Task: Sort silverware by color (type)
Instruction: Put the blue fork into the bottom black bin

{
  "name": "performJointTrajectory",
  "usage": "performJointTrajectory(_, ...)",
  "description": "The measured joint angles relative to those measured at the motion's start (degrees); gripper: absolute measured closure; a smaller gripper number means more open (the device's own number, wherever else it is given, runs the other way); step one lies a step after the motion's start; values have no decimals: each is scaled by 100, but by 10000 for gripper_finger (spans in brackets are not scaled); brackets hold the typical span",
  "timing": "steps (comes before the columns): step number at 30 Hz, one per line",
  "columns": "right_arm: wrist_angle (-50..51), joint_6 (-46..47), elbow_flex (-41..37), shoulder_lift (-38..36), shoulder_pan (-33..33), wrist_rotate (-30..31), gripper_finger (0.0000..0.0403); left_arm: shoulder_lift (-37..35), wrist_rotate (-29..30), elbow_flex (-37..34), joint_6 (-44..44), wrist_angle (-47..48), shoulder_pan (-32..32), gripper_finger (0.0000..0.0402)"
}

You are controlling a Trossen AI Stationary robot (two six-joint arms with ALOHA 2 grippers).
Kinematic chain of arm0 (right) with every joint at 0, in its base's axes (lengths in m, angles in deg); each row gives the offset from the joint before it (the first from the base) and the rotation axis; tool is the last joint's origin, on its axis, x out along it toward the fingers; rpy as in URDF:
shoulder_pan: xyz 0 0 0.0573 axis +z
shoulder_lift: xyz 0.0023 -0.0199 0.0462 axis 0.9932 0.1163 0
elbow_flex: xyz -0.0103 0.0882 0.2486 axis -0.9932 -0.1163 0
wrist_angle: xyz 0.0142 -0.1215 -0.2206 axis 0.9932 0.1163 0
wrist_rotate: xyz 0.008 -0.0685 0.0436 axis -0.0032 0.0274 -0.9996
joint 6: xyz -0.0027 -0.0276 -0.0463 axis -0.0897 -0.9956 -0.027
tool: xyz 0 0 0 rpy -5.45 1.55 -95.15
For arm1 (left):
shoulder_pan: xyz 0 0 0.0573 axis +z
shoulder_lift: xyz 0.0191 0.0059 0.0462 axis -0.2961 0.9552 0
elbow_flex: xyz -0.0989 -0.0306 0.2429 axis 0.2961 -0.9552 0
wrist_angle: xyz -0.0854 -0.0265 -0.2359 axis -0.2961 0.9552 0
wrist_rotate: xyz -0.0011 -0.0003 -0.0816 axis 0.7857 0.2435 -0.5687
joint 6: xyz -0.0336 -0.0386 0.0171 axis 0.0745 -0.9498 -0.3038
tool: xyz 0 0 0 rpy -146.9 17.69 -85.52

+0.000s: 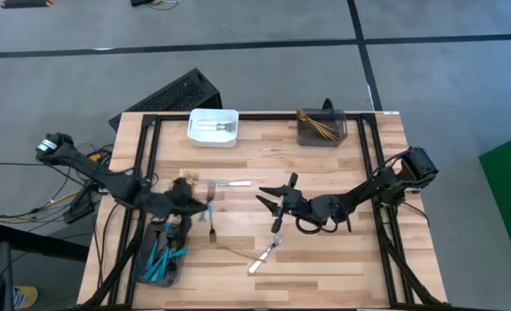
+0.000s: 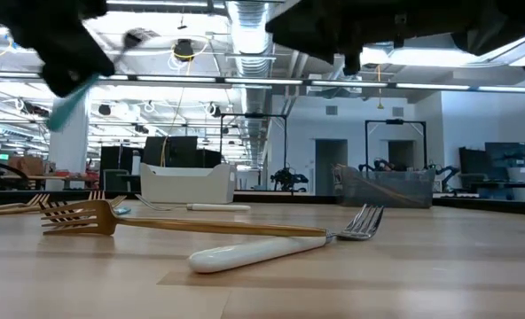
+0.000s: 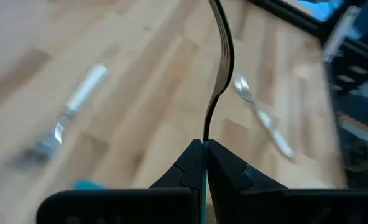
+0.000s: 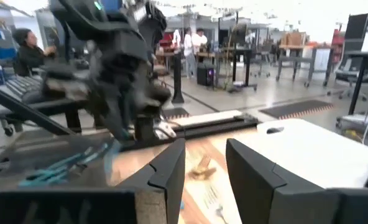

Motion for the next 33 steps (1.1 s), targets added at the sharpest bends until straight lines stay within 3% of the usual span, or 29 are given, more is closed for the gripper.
performJointTrajectory(9, 420, 218, -2, 7, -37, -18, 263, -637, -90, 9, -865, 232, -1321, 401)
performJointTrajectory(20, 420, 407, -2, 7, -173, -28, 263, -352, 143, 9, -3157, 1230, -2848, 401)
performJointTrajectory(26, 415, 520, -2, 7, -265, -43, 259, -95, 492, 9, -4048, 1635, -3350, 401)
performJointTrajectory(33, 416, 706, -2, 7, -291, -72, 258, 65, 149, 9, -4746, 1763, -3714, 401)
